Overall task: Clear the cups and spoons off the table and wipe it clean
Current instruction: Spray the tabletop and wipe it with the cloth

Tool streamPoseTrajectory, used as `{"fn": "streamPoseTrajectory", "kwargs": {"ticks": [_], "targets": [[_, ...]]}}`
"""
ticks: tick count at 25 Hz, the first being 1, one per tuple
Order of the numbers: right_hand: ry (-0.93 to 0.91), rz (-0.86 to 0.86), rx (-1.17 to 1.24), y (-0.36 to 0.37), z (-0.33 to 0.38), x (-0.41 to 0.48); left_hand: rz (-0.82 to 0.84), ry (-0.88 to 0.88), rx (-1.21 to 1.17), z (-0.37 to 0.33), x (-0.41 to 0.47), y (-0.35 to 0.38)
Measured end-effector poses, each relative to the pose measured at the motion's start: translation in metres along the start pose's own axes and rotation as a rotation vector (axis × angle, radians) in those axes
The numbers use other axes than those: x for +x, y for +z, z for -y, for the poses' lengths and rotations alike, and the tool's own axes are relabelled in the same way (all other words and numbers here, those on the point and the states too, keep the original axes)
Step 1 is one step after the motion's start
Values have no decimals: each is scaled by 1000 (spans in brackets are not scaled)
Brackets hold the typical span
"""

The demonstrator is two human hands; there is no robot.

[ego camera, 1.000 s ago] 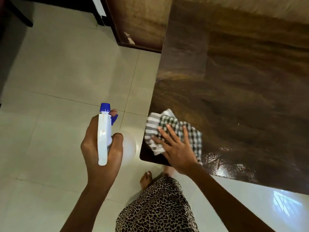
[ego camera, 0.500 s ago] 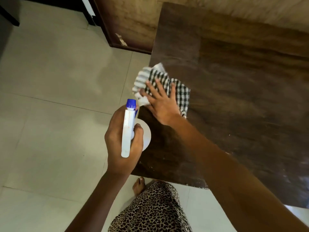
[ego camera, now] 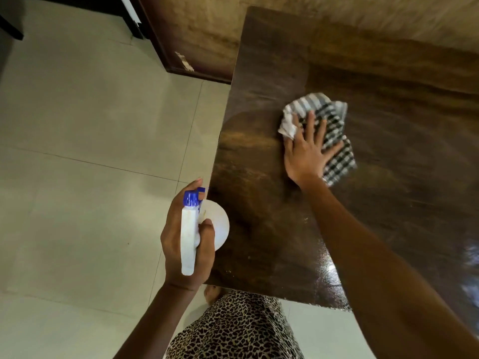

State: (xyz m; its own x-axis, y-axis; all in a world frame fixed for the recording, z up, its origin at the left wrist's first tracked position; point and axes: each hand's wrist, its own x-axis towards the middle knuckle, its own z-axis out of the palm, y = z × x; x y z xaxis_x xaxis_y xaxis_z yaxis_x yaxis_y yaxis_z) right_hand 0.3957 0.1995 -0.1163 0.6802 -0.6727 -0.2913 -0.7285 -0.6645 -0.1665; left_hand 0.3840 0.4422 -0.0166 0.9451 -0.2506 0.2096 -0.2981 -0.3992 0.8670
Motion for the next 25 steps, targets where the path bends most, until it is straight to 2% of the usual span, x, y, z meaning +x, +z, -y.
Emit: {"fn": "streamPoseTrajectory", "kwargs": {"ticks": [1,5,7,9,11,14,16,18,20,22,25], "targets": [[-55,20,-32,3,25,7,-1,-15,-15,0,1,0],[-554,111,-277,24,81,-28,12,2,51,5,-1,-1],[-742,132,-318,27,64,-53,9,6,103,7,-3,-1],[-847,103,-352,33,19,-72,-3,-22,187,8,-5,0],[-742,24,-310,31,-37,-81,7,-47,233,11,-6,1],[-342,-26,-157,9,-100,-52,20,-85,218,11,-4,2],[-91,-9,-25,-4,-108,-23,11,-142,158,13,-2,1],[-6,-36,15,-5,-96,-15,29,-148,98,14,-4,1],[-90,-13,-30,7,-83,-35,7,-149,73,17,-7,0],[-279,-11,-169,25,-74,-85,-32,-185,57,22,-7,1],[-574,27,-252,46,-90,-177,-34,-189,-4,24,-8,2]]}}
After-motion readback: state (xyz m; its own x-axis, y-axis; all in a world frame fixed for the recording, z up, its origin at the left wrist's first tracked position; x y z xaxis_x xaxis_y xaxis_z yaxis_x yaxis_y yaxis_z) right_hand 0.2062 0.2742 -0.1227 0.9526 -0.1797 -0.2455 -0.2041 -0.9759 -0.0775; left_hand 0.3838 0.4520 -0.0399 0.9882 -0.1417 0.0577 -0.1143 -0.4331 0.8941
